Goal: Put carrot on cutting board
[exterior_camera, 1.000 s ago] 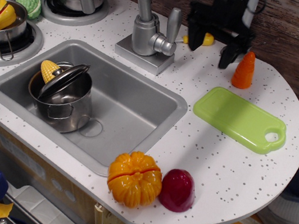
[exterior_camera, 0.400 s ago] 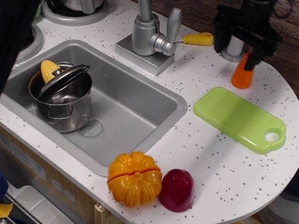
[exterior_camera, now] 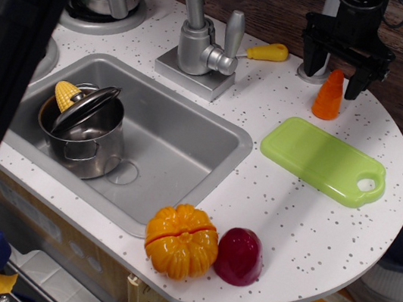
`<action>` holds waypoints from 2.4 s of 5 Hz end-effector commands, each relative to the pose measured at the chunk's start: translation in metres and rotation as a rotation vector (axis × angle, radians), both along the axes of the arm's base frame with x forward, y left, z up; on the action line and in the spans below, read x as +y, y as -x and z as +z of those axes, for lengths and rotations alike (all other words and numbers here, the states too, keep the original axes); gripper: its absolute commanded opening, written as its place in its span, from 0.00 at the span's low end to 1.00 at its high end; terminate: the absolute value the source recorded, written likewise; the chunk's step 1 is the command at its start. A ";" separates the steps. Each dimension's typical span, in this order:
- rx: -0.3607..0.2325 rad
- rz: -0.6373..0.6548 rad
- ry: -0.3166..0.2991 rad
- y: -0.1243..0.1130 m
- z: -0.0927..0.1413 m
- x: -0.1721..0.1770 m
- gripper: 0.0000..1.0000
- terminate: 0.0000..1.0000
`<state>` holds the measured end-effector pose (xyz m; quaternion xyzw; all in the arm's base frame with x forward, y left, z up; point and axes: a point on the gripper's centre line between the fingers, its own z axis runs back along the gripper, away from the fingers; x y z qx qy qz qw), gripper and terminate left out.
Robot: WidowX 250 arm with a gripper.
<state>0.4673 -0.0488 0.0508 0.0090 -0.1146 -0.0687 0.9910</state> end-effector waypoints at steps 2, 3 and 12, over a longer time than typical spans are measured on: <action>-0.096 -0.020 0.035 -0.015 0.011 0.006 1.00 0.00; -0.101 -0.030 0.059 -0.018 0.005 0.008 1.00 0.00; -0.095 0.116 0.021 0.054 0.034 -0.014 1.00 0.00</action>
